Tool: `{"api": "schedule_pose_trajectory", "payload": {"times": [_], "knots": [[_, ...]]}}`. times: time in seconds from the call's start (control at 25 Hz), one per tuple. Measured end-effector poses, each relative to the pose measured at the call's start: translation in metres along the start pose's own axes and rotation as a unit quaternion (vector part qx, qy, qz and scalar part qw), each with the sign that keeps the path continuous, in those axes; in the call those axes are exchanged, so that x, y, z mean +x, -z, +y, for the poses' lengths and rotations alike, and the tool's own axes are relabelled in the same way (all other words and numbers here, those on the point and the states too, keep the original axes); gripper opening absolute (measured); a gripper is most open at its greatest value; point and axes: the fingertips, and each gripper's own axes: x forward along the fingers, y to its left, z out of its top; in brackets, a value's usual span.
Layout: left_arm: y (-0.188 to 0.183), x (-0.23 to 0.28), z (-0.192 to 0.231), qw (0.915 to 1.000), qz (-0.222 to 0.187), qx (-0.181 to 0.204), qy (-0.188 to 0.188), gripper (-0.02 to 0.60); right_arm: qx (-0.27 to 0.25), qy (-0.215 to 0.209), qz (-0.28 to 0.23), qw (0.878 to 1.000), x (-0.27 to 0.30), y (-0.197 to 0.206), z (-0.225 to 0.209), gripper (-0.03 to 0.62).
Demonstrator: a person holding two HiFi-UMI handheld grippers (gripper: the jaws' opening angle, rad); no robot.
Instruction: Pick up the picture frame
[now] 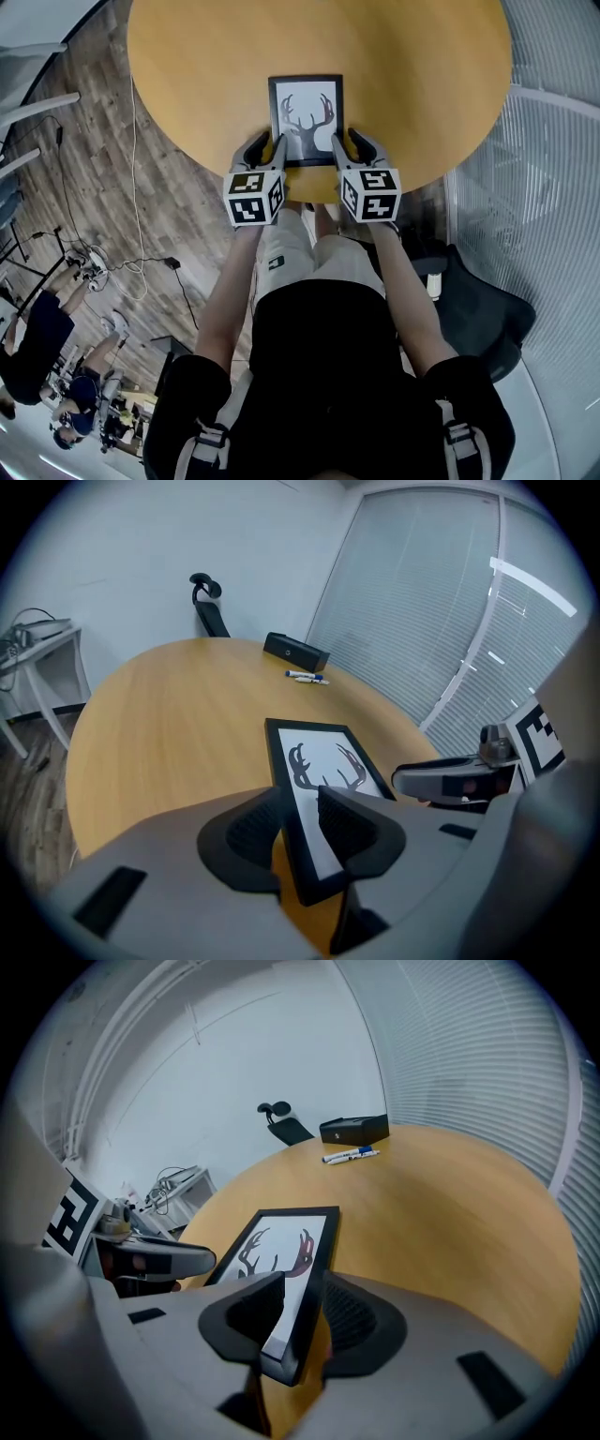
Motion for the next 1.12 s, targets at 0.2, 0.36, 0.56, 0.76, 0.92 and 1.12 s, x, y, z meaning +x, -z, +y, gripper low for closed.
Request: {"api": "schedule_pose_trajectory", "payload": {"times": [0.2, 0.36, 0.56, 0.76, 0.92, 1.12], "knots": [[0.008, 0.009, 0.004, 0.9999, 0.015, -0.002, 0.001, 0.138, 0.005, 0.002, 0.015, 1.0, 0.012, 0.011, 0.0, 0.138], [0.01, 0.012, 0.004, 0.9998, 0.021, -0.006, -0.001, 0.132, 0.011, 0.009, 0.018, 1.0, 0.014, 0.013, -0.004, 0.129], [0.018, 0.016, 0.007, 0.9993, 0.035, -0.001, -0.008, 0.117, 0.015, 0.009, 0.026, 1.0, 0.02, 0.019, -0.006, 0.118], [0.023, 0.019, 0.002, 0.9994, 0.028, -0.015, -0.011, 0.094, 0.025, 0.008, 0.022, 0.999, 0.017, 0.026, -0.013, 0.104], [0.023, 0.024, 0.0, 0.9995, 0.025, -0.011, -0.018, 0.087, 0.019, 0.013, 0.023, 0.999, 0.019, 0.026, -0.017, 0.101], [0.003, 0.009, -0.003, 0.9999, 0.003, -0.001, -0.016, 0.085, 0.019, 0.022, 0.003, 1.0, 0.005, 0.01, -0.009, 0.1]]}}
